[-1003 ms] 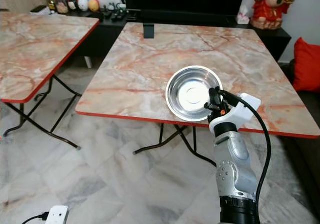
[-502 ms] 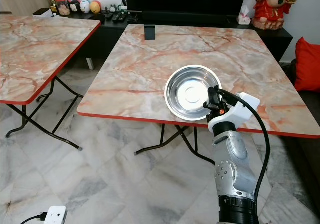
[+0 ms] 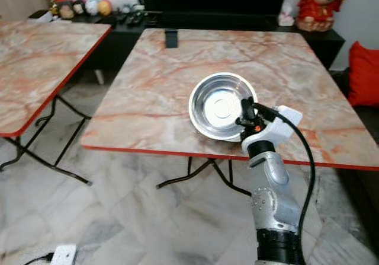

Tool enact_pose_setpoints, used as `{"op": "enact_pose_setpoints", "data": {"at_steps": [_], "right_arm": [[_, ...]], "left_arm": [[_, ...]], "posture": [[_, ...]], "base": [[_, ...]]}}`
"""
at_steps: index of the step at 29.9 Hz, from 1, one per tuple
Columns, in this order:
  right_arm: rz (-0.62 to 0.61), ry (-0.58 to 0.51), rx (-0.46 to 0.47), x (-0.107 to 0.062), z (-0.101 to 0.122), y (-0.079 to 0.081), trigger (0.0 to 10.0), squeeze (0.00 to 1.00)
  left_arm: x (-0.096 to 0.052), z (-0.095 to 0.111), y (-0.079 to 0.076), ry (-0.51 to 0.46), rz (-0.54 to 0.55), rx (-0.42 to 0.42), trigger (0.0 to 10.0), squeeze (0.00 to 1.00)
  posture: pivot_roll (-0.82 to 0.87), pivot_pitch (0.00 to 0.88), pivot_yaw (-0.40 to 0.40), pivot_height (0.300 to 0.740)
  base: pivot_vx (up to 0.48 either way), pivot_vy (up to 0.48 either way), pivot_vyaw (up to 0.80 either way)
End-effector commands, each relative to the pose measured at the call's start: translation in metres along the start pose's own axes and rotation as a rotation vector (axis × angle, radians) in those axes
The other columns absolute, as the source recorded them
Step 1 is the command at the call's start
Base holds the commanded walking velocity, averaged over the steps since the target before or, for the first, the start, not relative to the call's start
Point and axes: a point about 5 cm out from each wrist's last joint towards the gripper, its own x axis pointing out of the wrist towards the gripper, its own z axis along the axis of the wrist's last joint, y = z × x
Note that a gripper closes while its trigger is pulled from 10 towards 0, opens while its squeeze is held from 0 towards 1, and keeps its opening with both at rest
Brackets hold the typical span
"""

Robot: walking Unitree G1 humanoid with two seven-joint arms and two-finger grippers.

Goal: Setting the table

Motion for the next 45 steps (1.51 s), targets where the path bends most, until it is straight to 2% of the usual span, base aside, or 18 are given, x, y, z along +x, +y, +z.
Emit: {"op": "enact_pose_setpoints", "data": {"at_steps": [1,15,19,25,35,36,37,38,41,42,44,45], "right_arm": [[0.043,-0.029,0.001,0.004,0.005,0.013,10.0,0.0],[0.044,-0.037,0.004,0.008,0.009,0.014,10.0,0.0],[0.108,0.006,-0.009,0.008,0.006,0.021,10.0,0.0],[0.115,0.064,-0.066,0.008,-0.001,0.019,10.0,0.0],[0.126,0.127,-0.064,0.003,-0.006,0.019,10.0,0.0],[0.123,0.139,-0.064,0.002,-0.006,0.019,10.0,0.0],[0.12,0.198,-0.056,0.0,-0.011,0.018,10.0,0.0],[0.12,0.198,-0.056,0.0,-0.011,0.018,10.0,0.0],[0.064,0.297,-0.045,-0.002,-0.018,0.012,10.0,0.0],[0.064,0.297,-0.045,-0.002,-0.018,0.012,10.0,0.0],[0.021,0.338,0.032,-0.004,-0.02,0.005,10.0,0.0],[0.021,0.338,0.032,-0.004,-0.02,0.005,10.0,0.0]], "left_arm": [[-0.004,-0.006,0.011,0.028,0.026,0.002,10.0,0.0],[-0.003,-0.002,0.014,0.023,0.04,-0.008,10.0,0.0],[-0.004,-0.003,0.016,0.025,0.042,-0.013,10.0,0.0],[-0.003,-0.004,0.014,0.029,0.037,-0.013,10.0,0.0],[-0.002,-0.006,0.004,0.039,0.018,-0.009,10.0,0.0],[-0.002,-0.006,0.004,0.038,0.018,-0.009,10.0,0.0],[-0.001,-0.006,0.003,0.038,0.015,-0.009,10.0,0.0],[-0.001,-0.006,0.003,0.038,0.015,-0.009,10.0,0.0],[-0.001,-0.006,0.003,0.038,0.013,-0.009,10.0,0.0],[-0.001,-0.006,0.003,0.038,0.013,-0.009,10.0,0.0],[-0.001,-0.006,0.003,0.039,0.011,-0.009,10.0,0.0],[-0.001,-0.006,0.003,0.039,0.011,-0.009,10.0,0.0]], "posture": [[-0.01,0.0,-0.023,0.736],[-0.02,0.0,-0.025,0.736],[-0.02,0.0,-0.027,0.736],[-0.03,0.0,-0.03,0.736],[-0.04,0.0,-0.03,0.736],[-0.04,0.0,-0.03,0.736],[-0.04,0.0,-0.029,0.736],[-0.04,0.0,-0.029,0.736],[-0.04,0.0,-0.032,0.736],[-0.04,0.0,-0.032,0.736],[-0.05,0.0,-0.032,0.736],[-0.05,0.0,-0.032,0.736]], "base": [[0.266,0.0,0.0],[0.269,0.0,0.0],[0.269,0.0,0.0],[0.273,0.0,0.0],[0.0,0.0,0.0],[0.0,0.0,0.0],[0.0,0.0,0.0],[0.0,0.0,0.0],[0.0,0.0,0.0],[0.0,0.0,0.0],[0.0,0.0,0.0],[0.0,0.0,0.0]]}}
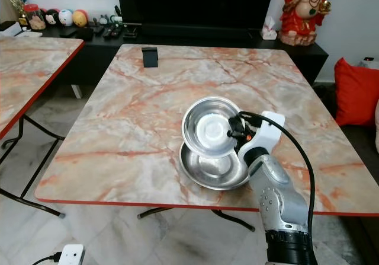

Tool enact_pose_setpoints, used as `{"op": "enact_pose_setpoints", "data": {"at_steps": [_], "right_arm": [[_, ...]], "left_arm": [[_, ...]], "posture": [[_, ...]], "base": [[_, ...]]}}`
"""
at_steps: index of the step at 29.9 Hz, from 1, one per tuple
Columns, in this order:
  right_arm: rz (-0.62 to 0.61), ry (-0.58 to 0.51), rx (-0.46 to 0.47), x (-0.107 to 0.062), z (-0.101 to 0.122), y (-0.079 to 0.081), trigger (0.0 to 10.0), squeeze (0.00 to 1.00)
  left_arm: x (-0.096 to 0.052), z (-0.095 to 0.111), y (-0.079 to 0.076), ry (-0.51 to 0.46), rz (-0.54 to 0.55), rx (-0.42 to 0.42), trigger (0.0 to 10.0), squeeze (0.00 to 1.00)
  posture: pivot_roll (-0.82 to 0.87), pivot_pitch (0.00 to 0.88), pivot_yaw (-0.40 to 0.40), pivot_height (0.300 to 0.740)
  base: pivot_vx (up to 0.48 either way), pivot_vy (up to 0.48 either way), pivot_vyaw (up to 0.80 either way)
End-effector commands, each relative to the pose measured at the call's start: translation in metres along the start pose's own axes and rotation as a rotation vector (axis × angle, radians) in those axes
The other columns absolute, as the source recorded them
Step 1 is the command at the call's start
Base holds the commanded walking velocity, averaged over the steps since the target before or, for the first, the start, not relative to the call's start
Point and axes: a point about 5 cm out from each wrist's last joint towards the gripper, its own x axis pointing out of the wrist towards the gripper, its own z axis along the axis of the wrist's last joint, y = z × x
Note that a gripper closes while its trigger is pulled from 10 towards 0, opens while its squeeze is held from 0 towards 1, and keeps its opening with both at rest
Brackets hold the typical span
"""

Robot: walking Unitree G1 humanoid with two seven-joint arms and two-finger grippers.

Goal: Setting the table

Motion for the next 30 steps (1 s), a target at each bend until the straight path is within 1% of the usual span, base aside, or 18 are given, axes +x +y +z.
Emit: {"op": "enact_pose_setpoints", "data": {"at_steps": [1,2,7,9,12,14,17,22,30], "right_arm": [[-0.011,-0.008,0.061,-0.002,0.005,-0.003,10.0,0.0],[0.001,-0.007,0.095,-0.001,0.005,-0.002,10.0,0.0],[0.011,0.02,0.083,-0.001,0.001,-0.001,10.0,0.0],[0.018,0.044,0.117,-0.001,-0.005,-0.001,10.0,0.0],[0.002,0.087,0.174,-0.001,-0.016,-0.005,10.0,0.0],[0.001,0.104,0.197,-0.002,-0.021,-0.007,10.0,0.0],[0.003,0.112,0.204,-0.002,-0.023,-0.007,10.0,0.0],[-0.01,0.146,0.185,-0.002,-0.031,-0.01,10.0,0.0],[-0.023,0.175,0.205,-0.001,-0.041,-0.013,10.0,0.0]], "left_arm": [[0.0,-0.003,-0.001,0.018,-0.006,-0.002,10.0,0.0],[0.0,-0.003,-0.002,0.018,-0.008,-0.001,10.0,0.0],[0.001,-0.001,-0.003,0.014,-0.009,-0.001,10.0,0.0],[0.001,0.0,-0.003,0.012,-0.008,-0.003,10.0,0.0],[0.001,0.0,-0.003,0.012,-0.006,-0.006,10.0,0.0],[0.001,0.0,-0.003,0.013,-0.004,-0.008,10.0,0.0],[0.001,-0.001,-0.002,0.014,-0.003,-0.009,10.0,0.0],[0.001,-0.001,-0.002,0.018,0.0,-0.014,10.0,0.0],[0.001,-0.007,-0.008,0.035,-0.003,-0.014,10.0,0.0]], "posture": [[-0.04,0.0,-0.033,0.736],[-0.04,0.0,-0.033,0.736],[-0.04,0.0,-0.04,0.736],[-0.04,0.0,-0.041,0.736],[-0.04,0.0,-0.044,0.736],[-0.03,0.0,-0.043,0.736],[-0.04,0.0,-0.043,0.736],[-0.03,0.0,-0.045,0.736],[-0.03,0.0,-0.043,0.736]], "base": [[0.0,0.0,0.0],[0.0,0.0,0.0],[0.0,0.0,0.0],[0.0,0.0,0.0],[0.0,0.0,0.0],[0.0,0.0,0.0],[0.0,0.0,0.0],[0.0,0.0,0.0],[0.0,0.0,0.0]]}}
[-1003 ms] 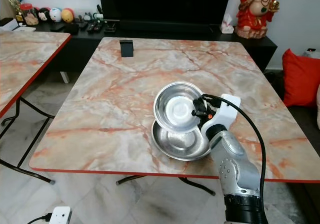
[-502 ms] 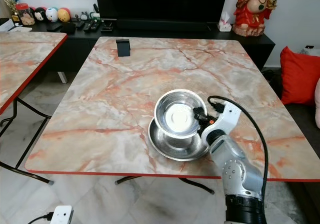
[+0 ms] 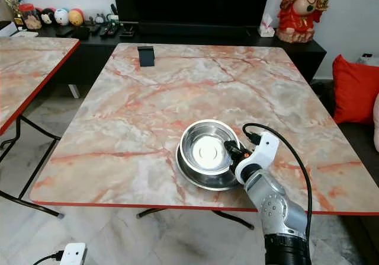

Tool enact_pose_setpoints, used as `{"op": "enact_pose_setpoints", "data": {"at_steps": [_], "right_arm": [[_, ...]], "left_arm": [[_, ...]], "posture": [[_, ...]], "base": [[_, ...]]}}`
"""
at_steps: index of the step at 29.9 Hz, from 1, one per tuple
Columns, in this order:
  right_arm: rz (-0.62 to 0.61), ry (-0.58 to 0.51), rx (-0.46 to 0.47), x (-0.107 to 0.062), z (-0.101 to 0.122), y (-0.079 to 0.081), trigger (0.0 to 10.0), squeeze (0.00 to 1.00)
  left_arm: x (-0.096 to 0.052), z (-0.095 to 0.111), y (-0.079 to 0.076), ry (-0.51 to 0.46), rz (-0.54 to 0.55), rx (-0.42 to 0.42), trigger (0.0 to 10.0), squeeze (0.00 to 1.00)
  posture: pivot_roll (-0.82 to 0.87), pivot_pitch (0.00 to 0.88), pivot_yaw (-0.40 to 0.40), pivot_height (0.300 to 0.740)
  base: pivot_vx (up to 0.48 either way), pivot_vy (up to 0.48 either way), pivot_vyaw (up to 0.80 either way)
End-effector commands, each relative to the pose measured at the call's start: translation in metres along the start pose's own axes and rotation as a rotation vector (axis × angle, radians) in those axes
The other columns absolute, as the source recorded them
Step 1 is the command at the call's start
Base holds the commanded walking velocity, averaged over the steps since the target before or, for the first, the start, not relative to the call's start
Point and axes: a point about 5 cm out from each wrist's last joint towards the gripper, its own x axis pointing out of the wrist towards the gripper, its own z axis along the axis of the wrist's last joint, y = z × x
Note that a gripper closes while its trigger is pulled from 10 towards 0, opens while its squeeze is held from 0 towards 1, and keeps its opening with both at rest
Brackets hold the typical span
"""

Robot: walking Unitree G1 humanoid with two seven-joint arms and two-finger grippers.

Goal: Setting the table

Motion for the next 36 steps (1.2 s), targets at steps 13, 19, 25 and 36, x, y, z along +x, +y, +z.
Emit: {"op": "enact_pose_setpoints", "data": {"at_steps": [13,19,25,36], "right_arm": [[-0.006,0.02,-0.016,0.002,-0.007,-0.004,10.0,0.0],[-0.007,0.009,-0.022,0.004,-0.005,-0.003,10.0,0.0],[-0.002,-0.001,-0.023,0.006,-0.002,-0.002,10.0,0.0],[-0.004,-0.002,-0.041,0.007,-0.001,0.0,10.0,0.82]], "left_arm": [[-0.004,-0.011,0.01,0.048,0.02,-0.01,10.0,0.0],[-0.004,-0.01,0.011,0.05,0.02,-0.01,10.0,0.0],[-0.003,-0.009,0.01,0.053,0.023,-0.011,10.0,0.0],[-0.002,-0.007,0.006,0.051,0.018,-0.01,10.0,0.0]], "posture": [[-0.03,0.0,-0.044,0.736],[-0.03,0.0,-0.044,0.736],[-0.02,0.0,-0.045,0.736],[-0.02,0.0,-0.045,0.736]], "base": [[0.0,0.0,0.0],[0.0,0.0,0.0],[0.0,0.0,0.0],[0.0,0.0,0.0]]}}
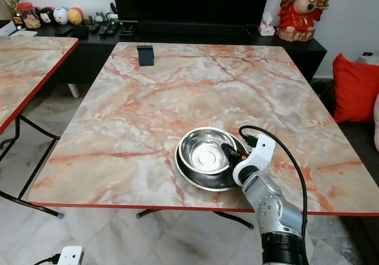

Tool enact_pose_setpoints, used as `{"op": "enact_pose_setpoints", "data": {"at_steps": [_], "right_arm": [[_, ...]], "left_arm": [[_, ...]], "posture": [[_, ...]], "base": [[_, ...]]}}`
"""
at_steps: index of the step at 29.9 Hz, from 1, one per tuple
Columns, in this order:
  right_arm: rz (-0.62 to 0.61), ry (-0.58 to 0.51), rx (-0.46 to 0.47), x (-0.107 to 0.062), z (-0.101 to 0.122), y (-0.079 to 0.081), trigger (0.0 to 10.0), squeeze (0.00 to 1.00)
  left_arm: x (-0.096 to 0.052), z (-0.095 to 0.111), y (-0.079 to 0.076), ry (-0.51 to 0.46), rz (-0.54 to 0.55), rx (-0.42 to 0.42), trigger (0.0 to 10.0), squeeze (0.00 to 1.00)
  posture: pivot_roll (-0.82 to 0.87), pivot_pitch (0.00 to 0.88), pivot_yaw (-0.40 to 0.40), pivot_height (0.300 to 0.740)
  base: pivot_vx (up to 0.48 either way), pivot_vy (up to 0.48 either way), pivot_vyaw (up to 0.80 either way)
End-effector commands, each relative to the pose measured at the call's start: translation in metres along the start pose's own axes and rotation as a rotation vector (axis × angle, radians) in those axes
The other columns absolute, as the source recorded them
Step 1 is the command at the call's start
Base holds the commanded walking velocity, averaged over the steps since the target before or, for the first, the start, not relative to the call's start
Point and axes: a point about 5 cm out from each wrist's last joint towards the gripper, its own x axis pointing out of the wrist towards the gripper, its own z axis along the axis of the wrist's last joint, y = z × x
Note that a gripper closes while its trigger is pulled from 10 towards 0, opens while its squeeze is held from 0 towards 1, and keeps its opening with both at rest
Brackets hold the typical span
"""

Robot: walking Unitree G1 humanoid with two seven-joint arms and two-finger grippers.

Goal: Setting the table

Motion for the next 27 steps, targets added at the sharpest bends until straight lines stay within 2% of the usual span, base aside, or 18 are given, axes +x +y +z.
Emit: {"op": "enact_pose_setpoints", "data": {"at_steps": [1,11,16,18,27], "right_arm": [[-0.007,-0.003,-0.025,0.002,0.003,0.001,10.0,0.0],[-0.021,0.002,-0.033,0.001,0.004,0.001,10.0,0.0],[-0.02,-0.005,-0.045,0.0,0.007,0.002,10.0,0.0],[-0.036,-0.004,-0.076,-0.001,0.01,0.002,10.0,0.0],[-0.015,-0.026,-0.107,-0.004,0.02,0.011,10.0,0.0]], "left_arm": [[0.0,-0.004,-0.001,0.026,0.001,-0.005,10.0,0.0],[-0.002,-0.011,0.001,0.04,0.005,-0.006,10.0,0.0],[-0.002,-0.009,0.002,0.038,0.007,-0.006,10.0,0.0],[-0.001,-0.007,0.002,0.035,0.006,-0.004,10.0,0.0],[0.001,-0.003,-0.003,0.032,0.001,-0.004,10.0,0.0]], "posture": [[-0.02,0.0,-0.044,0.736],[-0.03,0.0,-0.043,0.736],[-0.03,0.0,-0.041,0.736],[-0.03,0.0,-0.041,0.736],[-0.03,0.0,-0.039,0.736]], "base": [[0.0,0.0,0.0],[0.0,0.0,0.0],[0.0,0.0,0.0],[0.0,0.0,0.0],[0.0,0.0,0.0]]}}
